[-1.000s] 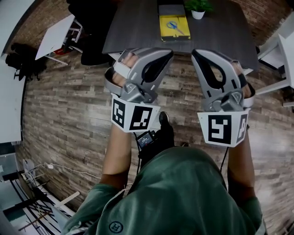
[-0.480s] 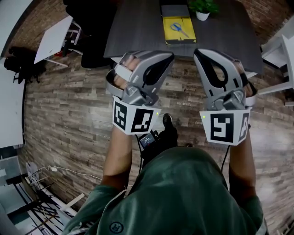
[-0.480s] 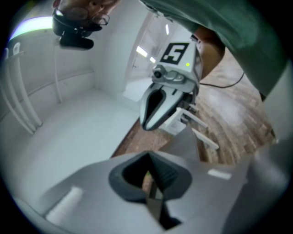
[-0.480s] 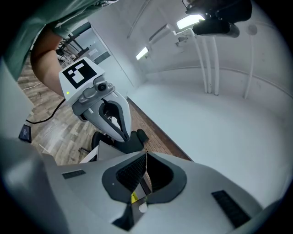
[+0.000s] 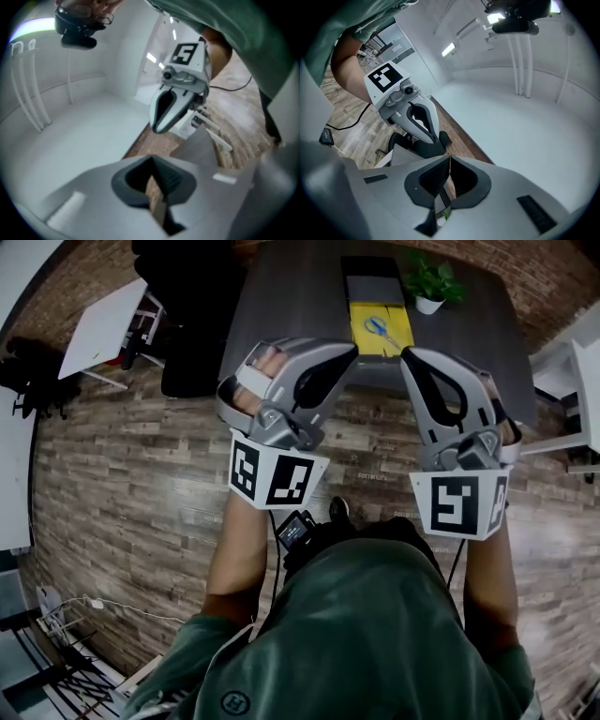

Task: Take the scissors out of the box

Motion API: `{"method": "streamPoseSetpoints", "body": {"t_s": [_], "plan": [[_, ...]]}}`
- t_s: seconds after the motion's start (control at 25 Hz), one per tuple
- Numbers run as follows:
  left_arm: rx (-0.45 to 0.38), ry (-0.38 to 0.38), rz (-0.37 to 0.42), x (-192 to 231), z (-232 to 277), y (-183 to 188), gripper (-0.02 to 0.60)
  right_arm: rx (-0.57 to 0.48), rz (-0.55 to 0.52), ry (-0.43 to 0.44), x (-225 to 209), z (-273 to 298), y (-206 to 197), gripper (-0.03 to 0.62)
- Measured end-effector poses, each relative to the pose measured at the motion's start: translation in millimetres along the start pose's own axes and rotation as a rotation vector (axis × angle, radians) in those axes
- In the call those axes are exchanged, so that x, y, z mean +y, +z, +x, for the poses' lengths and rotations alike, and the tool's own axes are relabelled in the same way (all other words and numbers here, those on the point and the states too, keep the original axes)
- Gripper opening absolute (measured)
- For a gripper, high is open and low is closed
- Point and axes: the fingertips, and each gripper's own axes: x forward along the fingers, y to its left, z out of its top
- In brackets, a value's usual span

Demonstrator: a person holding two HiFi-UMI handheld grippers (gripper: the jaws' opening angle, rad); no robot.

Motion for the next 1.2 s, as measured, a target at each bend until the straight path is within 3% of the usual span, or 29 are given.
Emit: {"method": "streamPoseSetpoints", "body": {"t_s": [0.52, 1.2], "plan": [[0.035, -0.001, 0.006, 16, 28, -45, 0.000, -0.037, 0.009, 0.034, -10, 61, -17, 0.006], [0.071, -0.065, -0.060, 2, 112, -99, 0.000, 0.041, 0.100, 0.120, -24, 136, -103, 0.008]]}}
